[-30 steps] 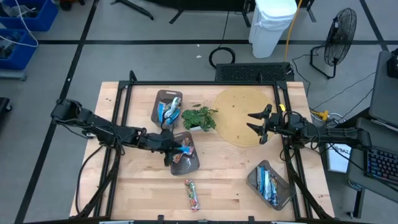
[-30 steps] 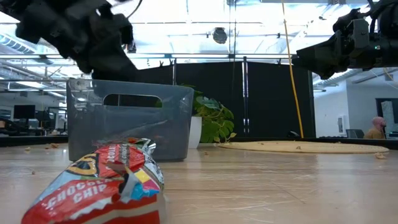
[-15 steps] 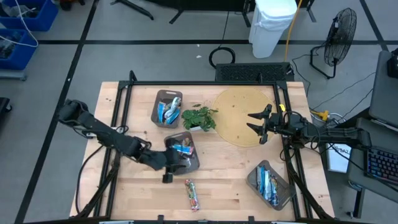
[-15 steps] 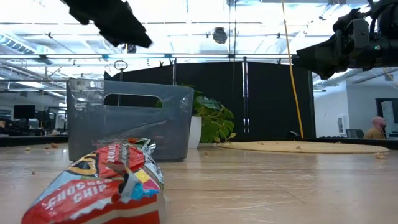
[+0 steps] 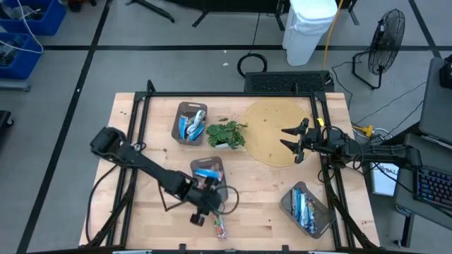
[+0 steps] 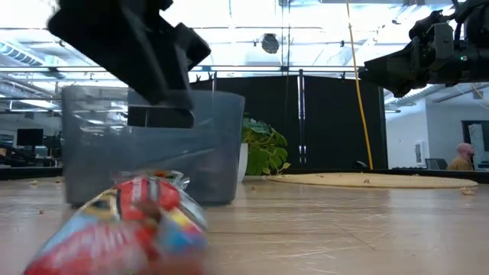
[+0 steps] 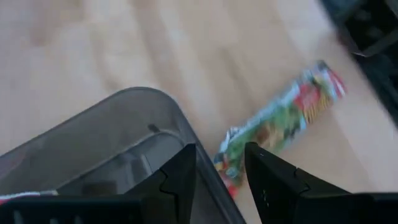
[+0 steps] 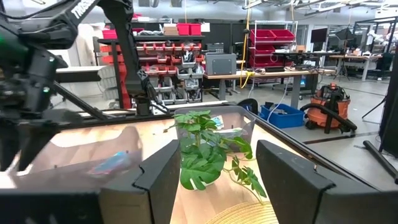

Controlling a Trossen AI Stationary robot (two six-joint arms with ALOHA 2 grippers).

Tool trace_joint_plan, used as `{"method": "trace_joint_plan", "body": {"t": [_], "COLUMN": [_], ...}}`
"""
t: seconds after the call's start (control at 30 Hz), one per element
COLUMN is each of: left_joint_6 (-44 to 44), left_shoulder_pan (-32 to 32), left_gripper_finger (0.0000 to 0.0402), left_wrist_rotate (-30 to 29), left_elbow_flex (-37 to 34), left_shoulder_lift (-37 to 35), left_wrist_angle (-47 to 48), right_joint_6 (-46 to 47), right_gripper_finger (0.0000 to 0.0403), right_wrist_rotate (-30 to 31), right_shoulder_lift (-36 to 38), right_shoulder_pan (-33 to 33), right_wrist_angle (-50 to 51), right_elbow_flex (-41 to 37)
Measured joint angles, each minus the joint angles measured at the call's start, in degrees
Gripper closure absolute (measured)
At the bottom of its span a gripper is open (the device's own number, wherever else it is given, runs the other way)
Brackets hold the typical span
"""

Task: Pick and place Granola Bars by type
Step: Put the red granola bar into the bottom left black bin

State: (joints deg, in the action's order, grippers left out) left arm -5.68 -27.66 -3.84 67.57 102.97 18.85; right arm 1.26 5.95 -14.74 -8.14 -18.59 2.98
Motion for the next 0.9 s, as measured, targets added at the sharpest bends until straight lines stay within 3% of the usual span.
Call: {"method": "trace_joint_plan", "body": {"t": [0.17, 0.53, 0.9], "left_joint_6": [4.3, 7.3, 13.1], "left_shoulder_pan": [-2.4, -4.1, -6.4], "left_gripper_finger": [0.0261, 0.0261, 0.0261], "left_wrist_rotate": [1.2, -9.0, -11.2], "left_elbow_flex": [2.0, 2.3, 2.3], "left_shoulder_lift": [1.1, -2.4, -4.0], "left_wrist_angle": [2.1, 5.8, 3.4], "right_joint_6": [0.0, 0.0, 0.0], "right_gripper_finger": [0.0202, 0.0202, 0.0202], "right_wrist_rotate": [0.0, 0.0, 0.0], "right_shoulder_lift": [0.0, 0.0, 0.0], "right_shoulder_pan": [0.0, 0.0, 0.0], "right_wrist_angle": [0.0, 0.0, 0.0], "right_elbow_flex": [0.0, 0.0, 0.0]}}
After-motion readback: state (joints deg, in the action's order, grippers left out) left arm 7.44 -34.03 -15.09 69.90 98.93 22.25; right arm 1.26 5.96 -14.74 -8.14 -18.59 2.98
